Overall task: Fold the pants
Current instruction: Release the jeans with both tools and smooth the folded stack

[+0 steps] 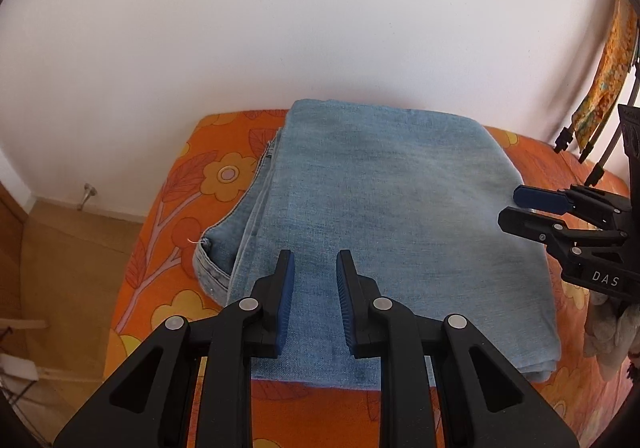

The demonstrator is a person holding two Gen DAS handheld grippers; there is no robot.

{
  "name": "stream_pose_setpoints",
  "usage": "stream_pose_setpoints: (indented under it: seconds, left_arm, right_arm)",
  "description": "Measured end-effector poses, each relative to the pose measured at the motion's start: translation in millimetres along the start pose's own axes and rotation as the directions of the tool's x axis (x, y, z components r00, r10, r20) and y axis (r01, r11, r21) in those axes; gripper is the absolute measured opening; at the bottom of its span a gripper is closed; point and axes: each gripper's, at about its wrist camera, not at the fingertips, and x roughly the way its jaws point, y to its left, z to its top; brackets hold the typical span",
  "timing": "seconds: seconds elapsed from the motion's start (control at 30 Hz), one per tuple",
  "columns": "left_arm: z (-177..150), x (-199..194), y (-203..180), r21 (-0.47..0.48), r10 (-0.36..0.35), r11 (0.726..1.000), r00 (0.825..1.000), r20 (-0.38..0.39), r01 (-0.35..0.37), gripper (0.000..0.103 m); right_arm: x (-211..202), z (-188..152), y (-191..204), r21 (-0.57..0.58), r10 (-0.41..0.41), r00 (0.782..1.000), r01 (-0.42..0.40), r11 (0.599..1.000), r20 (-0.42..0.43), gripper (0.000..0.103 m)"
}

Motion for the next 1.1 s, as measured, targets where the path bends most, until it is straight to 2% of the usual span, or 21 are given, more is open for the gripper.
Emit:
stream_pose_setpoints:
  seconds: [0.1,0.53,0.63,0.73,0.8,0.97,1.03,1.07,1.1]
  left_arm:
    - [-3.8,-1.0,-6.0,0.002,0.015,1.0,1.0,0.007,-0.015,0.024]
    - [-10.8,-7.6,-12.6,-0.003,0.024,1.0,1.0,-0.002,-0.024,0.024]
    - [-12.3,-7.0,-12.1,-0.02,0.008,1.0,1.0,-0.009,-0.008,0.03]
    - [-15.5,-9.6,-16.8,-0.016,0.03,0.999,1.0,-0.01,-0.03,0.032]
    - [-18.3,-15.9,-19.2,-0.043,0.023,0.999,1.0,-0.016,-0.023,0.036]
    - [-32.1,-51.1,-33.7,-0.085,0.009,0.996,1.0,-0.006,-0.009,0.036]
    - [-39.9,-71.4,-41.1,-0.1,0.0,0.995,1.0,0.01,0.001,0.041]
    - [-44.0,-82.6,-45.0,-0.108,-0.005,0.994,1.0,0.023,0.008,0.055]
    - [-48.4,-94.7,-49.6,-0.112,-0.009,0.994,0.999,0.039,0.013,0.061]
  right_arm:
    - [2.3,-8.4,2.9,-0.026,-0.018,1.0,0.018,1.0,-0.011,0.049]
    - [-14.7,-33.7,14.5,-0.083,-0.035,0.998,0.03,0.996,-0.061,0.049]
    - [-18.0,-41.5,19.8,-0.098,-0.036,0.996,0.028,0.995,-0.075,0.049]
    - [-22.2,-50.2,23.3,-0.105,-0.04,0.995,0.031,0.994,-0.091,0.049]
    - [-29.3,-57.0,23.5,-0.107,-0.039,0.994,0.028,0.994,-0.103,0.049]
    - [-65.9,-80.5,23.8,-0.118,-0.043,0.993,0.029,0.993,-0.113,0.049]
    - [-87.8,-91.0,26.7,-0.124,-0.065,0.993,0.053,0.991,-0.096,0.049]
    - [-100.5,-96.3,28.1,-0.125,-0.073,0.994,0.062,0.99,-0.085,0.049]
    - [-114.8,-99.8,30.5,-0.127,-0.084,0.994,0.075,0.989,-0.069,0.05]
